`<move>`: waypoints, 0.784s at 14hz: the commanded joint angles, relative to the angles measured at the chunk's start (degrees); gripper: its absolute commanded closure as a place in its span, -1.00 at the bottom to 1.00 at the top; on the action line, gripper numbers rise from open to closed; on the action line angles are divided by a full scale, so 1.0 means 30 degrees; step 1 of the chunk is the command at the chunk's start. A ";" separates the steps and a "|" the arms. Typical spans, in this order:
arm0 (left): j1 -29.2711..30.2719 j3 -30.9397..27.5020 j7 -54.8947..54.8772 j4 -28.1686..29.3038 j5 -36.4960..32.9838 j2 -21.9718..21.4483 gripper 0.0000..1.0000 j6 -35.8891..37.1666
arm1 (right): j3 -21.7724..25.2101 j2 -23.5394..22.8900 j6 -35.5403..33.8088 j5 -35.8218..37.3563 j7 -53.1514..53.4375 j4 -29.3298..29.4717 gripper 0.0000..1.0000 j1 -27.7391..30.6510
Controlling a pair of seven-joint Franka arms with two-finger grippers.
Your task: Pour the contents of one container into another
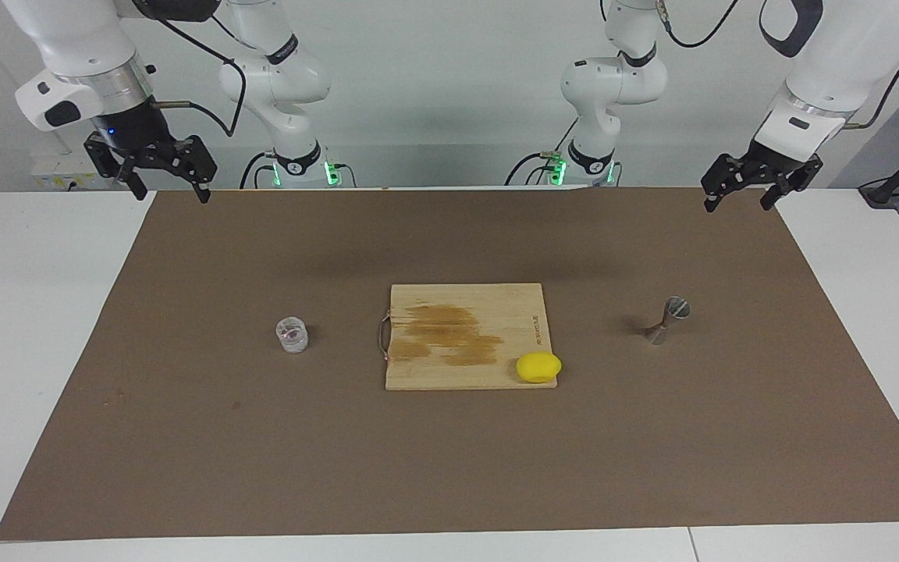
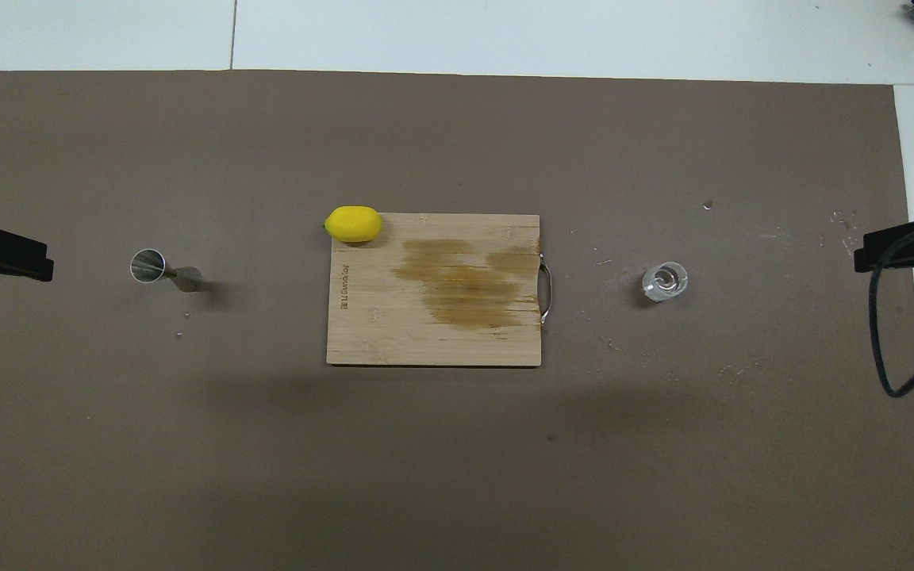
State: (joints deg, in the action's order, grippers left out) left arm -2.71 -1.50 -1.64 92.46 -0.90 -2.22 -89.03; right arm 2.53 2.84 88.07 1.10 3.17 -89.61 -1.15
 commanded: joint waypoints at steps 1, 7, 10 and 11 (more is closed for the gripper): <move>-0.0094 -0.0088 0.0166 0.0234 -0.0229 -0.0344 -1.00 0.0233 | -0.0053 0.0546 0.0200 -0.0368 -0.0063 -0.0743 -1.00 0.0120; -0.0298 -0.0088 0.0137 0.0205 -0.0229 -0.0315 -1.00 0.0175 | -0.0083 0.0577 0.0203 -0.0396 0.1080 -0.0775 -1.00 0.0120; -0.0298 -0.0088 0.0165 0.0205 -0.0229 -0.0314 -1.00 0.0204 | -0.0053 0.0606 0.0057 -0.0397 0.1081 -0.0804 -1.00 0.0179; -0.0269 -0.0088 0.0050 0.0205 -0.0229 -0.0343 -1.00 0.0204 | -0.0053 0.0606 0.0056 -0.0397 0.1081 -0.0804 -1.00 0.0179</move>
State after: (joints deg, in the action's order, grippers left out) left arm -2.72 -1.25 -1.64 92.46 -0.90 -2.22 -89.03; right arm 2.57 3.12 88.08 1.10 5.46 -90.20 -1.13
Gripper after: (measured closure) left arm 0.000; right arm 0.000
